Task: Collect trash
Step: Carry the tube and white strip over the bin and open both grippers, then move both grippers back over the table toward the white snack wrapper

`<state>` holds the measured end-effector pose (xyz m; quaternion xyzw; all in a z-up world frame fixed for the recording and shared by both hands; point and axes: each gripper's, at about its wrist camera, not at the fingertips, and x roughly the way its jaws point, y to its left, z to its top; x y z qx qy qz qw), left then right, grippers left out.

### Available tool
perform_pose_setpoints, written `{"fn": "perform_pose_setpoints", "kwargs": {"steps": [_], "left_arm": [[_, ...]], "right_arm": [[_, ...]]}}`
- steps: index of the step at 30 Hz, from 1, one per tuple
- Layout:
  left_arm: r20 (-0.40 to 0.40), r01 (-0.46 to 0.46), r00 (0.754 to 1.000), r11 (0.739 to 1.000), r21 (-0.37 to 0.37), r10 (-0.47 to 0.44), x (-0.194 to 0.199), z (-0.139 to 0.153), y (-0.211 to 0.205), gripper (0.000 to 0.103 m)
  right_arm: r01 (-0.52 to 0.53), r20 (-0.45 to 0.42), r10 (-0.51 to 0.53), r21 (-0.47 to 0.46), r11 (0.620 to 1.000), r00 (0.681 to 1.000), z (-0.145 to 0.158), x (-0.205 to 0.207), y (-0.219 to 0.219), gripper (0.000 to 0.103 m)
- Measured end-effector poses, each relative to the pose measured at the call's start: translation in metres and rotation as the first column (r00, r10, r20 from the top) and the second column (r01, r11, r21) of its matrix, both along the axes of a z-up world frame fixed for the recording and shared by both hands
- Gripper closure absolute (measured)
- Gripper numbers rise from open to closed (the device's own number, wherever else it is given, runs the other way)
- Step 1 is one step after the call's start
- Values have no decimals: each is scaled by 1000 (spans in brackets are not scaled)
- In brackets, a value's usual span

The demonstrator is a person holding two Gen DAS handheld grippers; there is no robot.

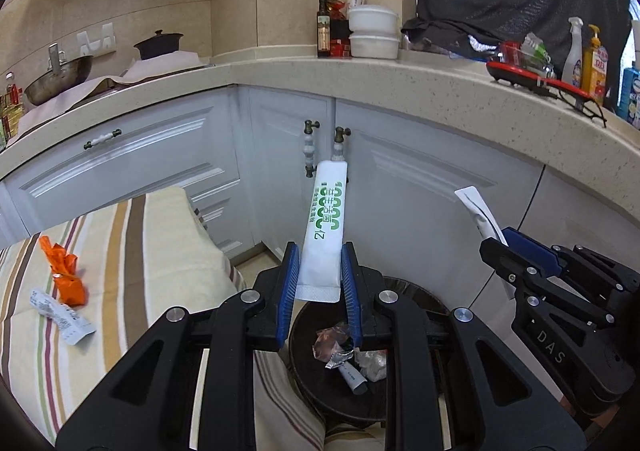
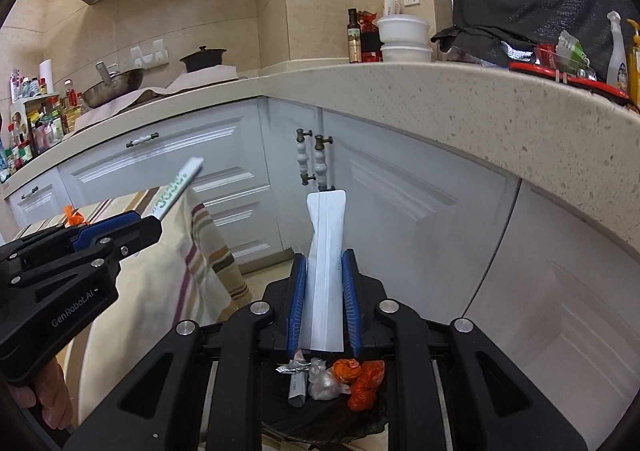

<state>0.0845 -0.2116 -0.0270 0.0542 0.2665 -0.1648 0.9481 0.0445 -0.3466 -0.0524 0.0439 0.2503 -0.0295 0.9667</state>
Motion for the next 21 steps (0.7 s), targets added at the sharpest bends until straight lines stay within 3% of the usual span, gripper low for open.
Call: {"fn": "perform_pose_setpoints", "kwargs": {"steps": [1, 3, 4, 5, 12, 21], "left_arm": [[-5, -6, 1000, 1000, 7, 6, 3, -4, -3, 80], [-32, -11, 999, 1000, 24, 12, 12, -13, -8, 72], [-42, -15, 999, 999, 28, 16, 14, -16, -9, 57], [-52, -19, 998, 999, 27, 20, 16, -19, -9, 52], [-53, -42, 998, 999, 34, 44, 14, -17, 4, 47], [-47, -137, 989, 990, 4, 138, 8, -1, 59, 44]], "right_arm": [[4, -2, -4, 0, 1000, 1000, -4, 2, -2, 63], [24, 0, -24, -4, 1000, 1000, -11, 6, -6, 51], [29, -6, -29, -1, 1000, 1000, -15, 8, -8, 51], [32, -16, -31, 6, 999, 999, -18, 10, -9, 51], [23, -7, -23, 9, 1000, 1000, -14, 10, -2, 51], [-35, 22, 35, 13, 999, 999, 1, 9, 30, 51]]}}
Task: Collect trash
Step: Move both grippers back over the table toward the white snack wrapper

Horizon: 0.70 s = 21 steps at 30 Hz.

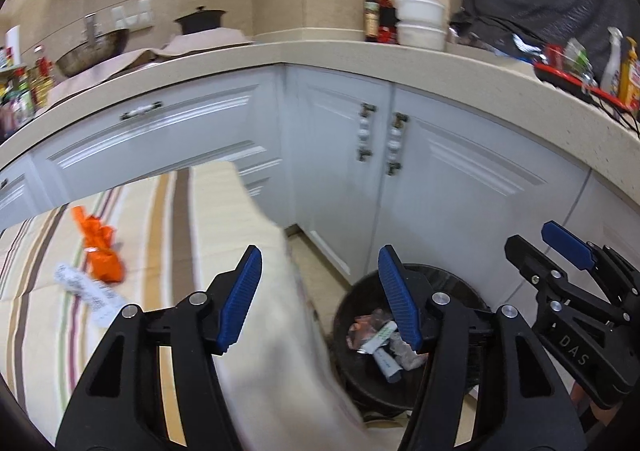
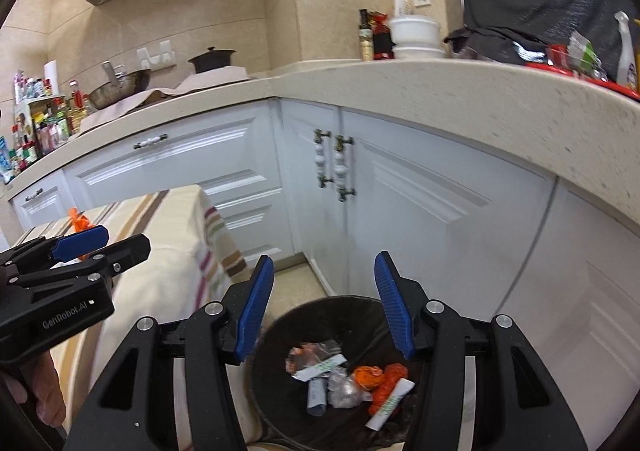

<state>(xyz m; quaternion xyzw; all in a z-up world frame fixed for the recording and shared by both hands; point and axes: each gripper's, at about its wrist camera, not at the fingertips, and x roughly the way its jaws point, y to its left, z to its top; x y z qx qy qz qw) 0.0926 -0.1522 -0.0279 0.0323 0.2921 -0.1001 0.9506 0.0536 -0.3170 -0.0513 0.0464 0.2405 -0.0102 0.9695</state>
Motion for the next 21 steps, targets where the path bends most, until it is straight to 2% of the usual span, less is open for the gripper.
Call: {"fn": "perform_pose_setpoints", "kwargs": {"steps": [10, 21], "left_arm": [[3, -178, 984, 984, -14, 178, -9, 11, 95, 44], [-30, -372, 928, 928, -17, 372, -21, 6, 200, 44]], "right_arm": [[-136, 14, 136, -4, 991, 991, 14, 15, 65, 48], [-328, -12, 328, -14, 945, 945, 18, 36, 154, 48]]}}
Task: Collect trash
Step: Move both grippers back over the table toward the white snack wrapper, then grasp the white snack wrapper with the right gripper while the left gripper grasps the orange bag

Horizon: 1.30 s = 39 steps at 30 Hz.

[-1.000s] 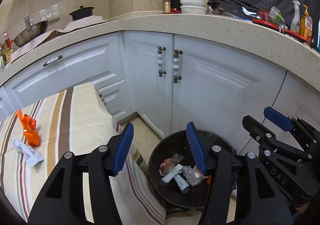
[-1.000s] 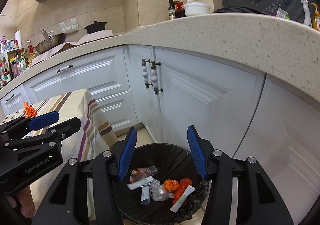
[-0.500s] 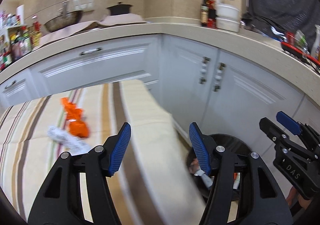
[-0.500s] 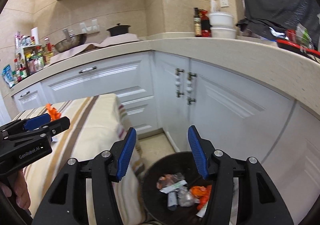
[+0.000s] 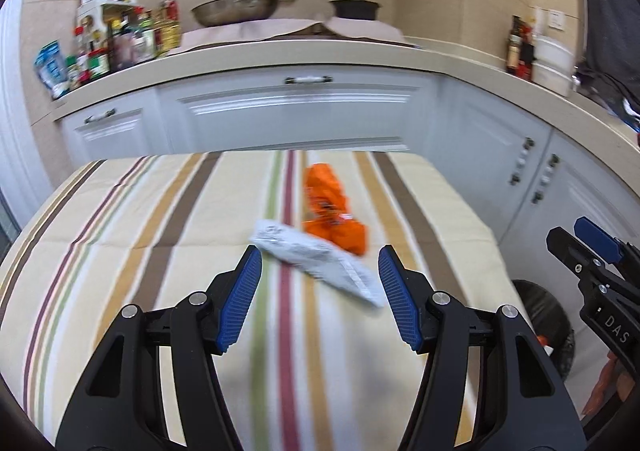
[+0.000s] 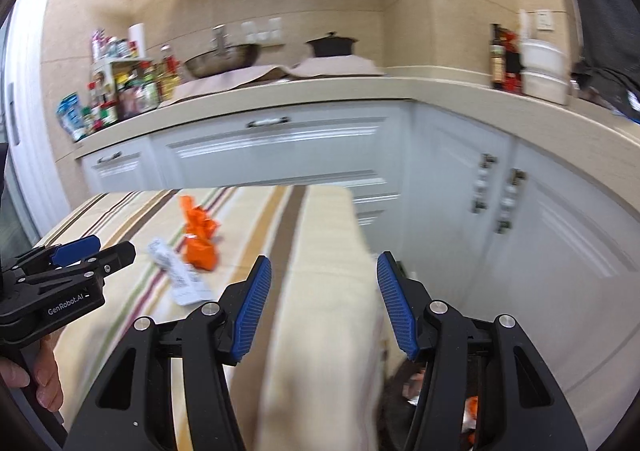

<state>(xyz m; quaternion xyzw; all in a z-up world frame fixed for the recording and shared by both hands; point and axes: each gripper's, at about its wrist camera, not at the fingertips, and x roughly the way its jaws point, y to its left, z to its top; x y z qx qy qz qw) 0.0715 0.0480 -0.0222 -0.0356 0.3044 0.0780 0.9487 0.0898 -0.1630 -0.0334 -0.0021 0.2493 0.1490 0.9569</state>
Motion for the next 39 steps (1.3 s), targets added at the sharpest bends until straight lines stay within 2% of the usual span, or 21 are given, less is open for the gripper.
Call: {"fn": "perform_pose_setpoints", "kwargs": {"steps": [7, 14, 22, 28, 33, 35, 39], "left_arm": [[-19, -84, 996, 996, -24, 83, -5, -9, 50, 44], [-31, -128, 992, 991, -48, 126, -5, -14, 78, 44], [-55, -171, 984, 983, -66, 168, -4, -22, 104, 44], [-67, -197, 979, 978, -71, 192, -3, -26, 119, 44], [-82, -217, 974, 973, -80, 210, -3, -30, 128, 44], [-90, -223, 972, 971, -82, 216, -3, -33, 130, 44], [-98, -228, 971, 970, -80, 220, -4, -35, 133, 44]], "right_arm": [[-87, -54, 85, -36, 996, 995, -11, 13, 52, 48], [-165, -99, 159, -59, 984, 982, -17, 20, 90, 48], [-262, -181, 247, -66, 963, 952, -34, 34, 127, 48], [-285, -237, 261, -72, 956, 936, -40, 47, 139, 48], [-313, -334, 267, -91, 945, 904, -53, 60, 149, 48], [-326, -344, 276, -95, 941, 897, -54, 59, 151, 60], [-353, -336, 299, -112, 929, 893, -54, 49, 156, 66]]}}
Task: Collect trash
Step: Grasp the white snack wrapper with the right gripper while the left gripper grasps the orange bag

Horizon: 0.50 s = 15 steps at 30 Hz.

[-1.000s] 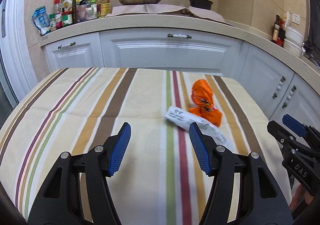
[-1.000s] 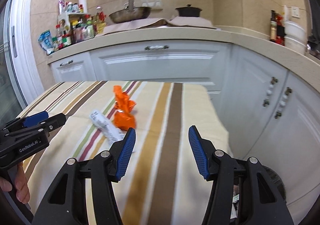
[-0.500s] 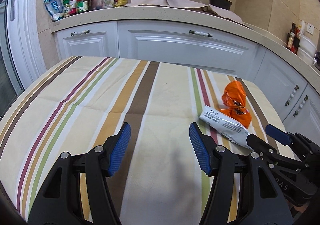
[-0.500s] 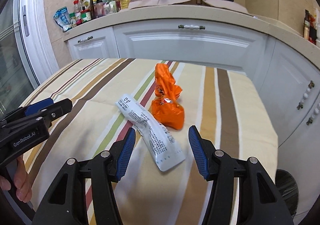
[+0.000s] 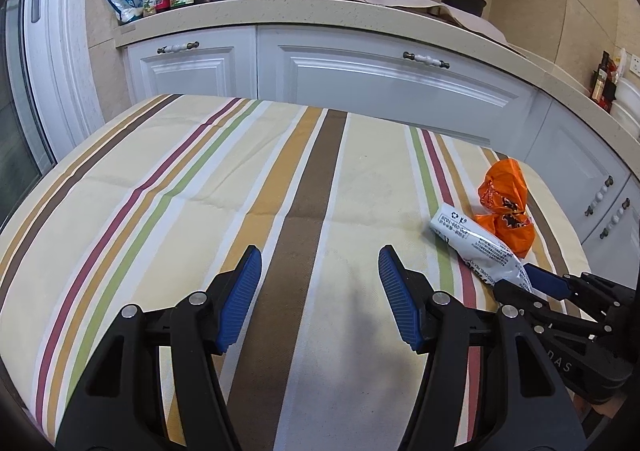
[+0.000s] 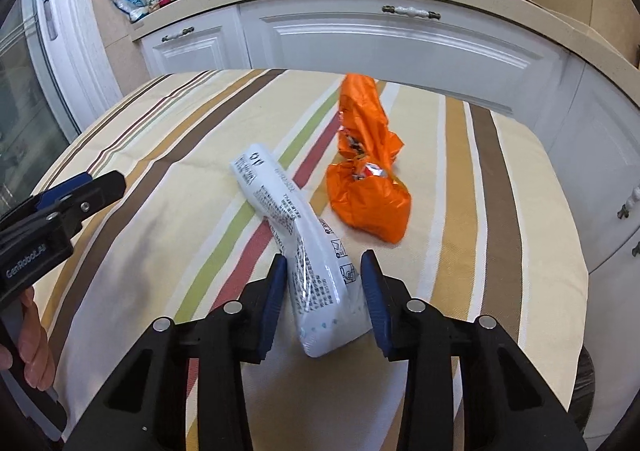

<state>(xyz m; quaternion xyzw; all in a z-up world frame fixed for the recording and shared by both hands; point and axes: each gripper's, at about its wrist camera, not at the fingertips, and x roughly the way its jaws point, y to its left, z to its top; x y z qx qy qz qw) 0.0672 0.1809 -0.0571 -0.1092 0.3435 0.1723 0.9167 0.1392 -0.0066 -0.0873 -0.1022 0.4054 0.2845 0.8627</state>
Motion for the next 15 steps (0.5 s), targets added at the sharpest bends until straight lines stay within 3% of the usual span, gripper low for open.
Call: {"fn": "perform_pose_setpoints", "kwargs": {"steps": [7, 15], "left_arm": [[0, 1, 1000, 1000, 5, -1, -1, 1, -2, 44], [7, 60, 998, 998, 9, -60, 4, 5, -28, 44]], "right_arm": [[-12, 82, 8, 51, 999, 997, 21, -23, -7, 74], [47, 152, -65, 117, 992, 986, 45, -41, -44, 75]]}}
